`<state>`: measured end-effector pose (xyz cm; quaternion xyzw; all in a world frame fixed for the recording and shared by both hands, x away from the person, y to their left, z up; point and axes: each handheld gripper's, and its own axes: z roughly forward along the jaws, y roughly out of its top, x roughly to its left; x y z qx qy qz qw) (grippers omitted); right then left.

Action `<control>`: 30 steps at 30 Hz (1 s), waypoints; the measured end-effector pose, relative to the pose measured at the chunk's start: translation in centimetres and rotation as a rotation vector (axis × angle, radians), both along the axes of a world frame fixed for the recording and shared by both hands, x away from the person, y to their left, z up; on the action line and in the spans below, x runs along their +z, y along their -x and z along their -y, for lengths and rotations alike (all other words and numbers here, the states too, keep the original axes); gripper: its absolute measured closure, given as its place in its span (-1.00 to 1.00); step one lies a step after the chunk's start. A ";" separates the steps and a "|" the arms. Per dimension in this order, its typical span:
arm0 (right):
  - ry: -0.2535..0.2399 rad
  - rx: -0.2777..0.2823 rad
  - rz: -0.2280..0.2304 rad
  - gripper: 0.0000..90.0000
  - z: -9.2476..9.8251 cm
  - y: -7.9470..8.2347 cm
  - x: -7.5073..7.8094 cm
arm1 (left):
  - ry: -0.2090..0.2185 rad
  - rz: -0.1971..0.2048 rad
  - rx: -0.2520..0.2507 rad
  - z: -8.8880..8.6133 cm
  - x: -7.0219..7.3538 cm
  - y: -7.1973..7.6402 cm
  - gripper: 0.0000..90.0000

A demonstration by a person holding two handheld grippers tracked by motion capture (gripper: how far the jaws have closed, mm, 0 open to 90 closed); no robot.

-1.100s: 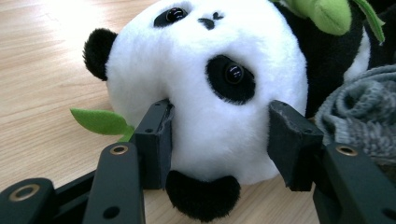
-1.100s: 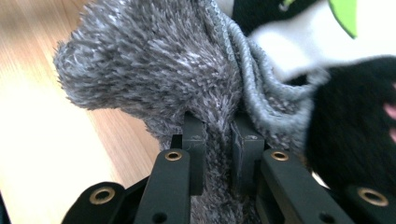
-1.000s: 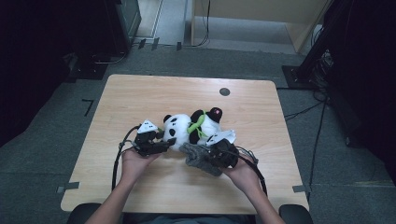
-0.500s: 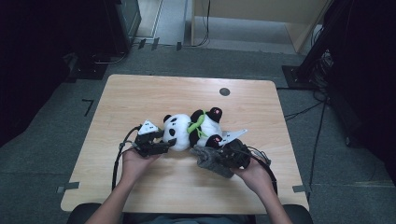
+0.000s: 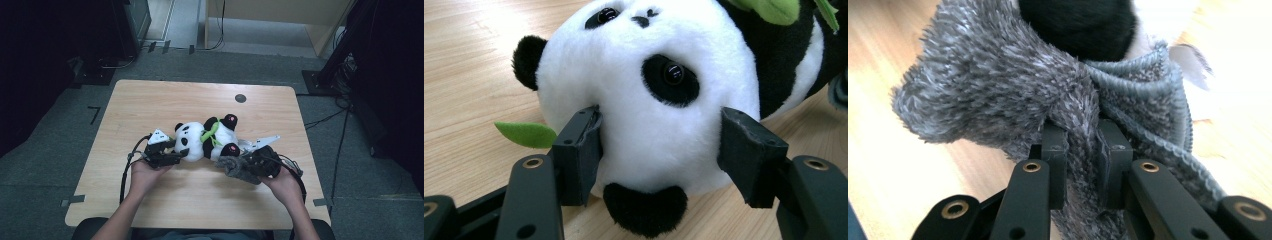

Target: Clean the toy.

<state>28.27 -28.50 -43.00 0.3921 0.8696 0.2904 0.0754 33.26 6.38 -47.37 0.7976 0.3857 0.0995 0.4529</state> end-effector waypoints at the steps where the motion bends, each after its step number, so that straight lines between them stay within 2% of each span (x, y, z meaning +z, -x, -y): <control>1: -0.002 -0.009 0.006 0.75 0.3 0.0 0.1 | 0.000 0.000 0.000 0.0 0.0 0.0 -0.17; 12: -0.052 -0.149 0.040 0.75 3.7 -0.3 0.6 | -0.005 -0.002 -0.002 -0.1 0.0 -0.1 -0.17; 15: -0.060 -0.183 0.069 0.75 4.5 -0.5 0.7 | -0.003 -0.002 -0.004 -0.1 0.0 -0.1 -0.17; 17: -0.051 -0.185 0.102 0.76 4.9 -1.0 0.7 | -0.002 0.000 -0.005 -0.1 0.0 -0.2 -0.18; 20: -0.036 -0.213 0.115 0.76 5.5 -1.9 0.7 | -0.007 0.006 -0.005 0.0 0.0 -0.2 -0.18; 30: -0.092 -0.328 0.123 0.76 7.9 -5.4 -0.1 | -0.003 0.010 -0.004 0.0 -0.1 -0.3 -0.19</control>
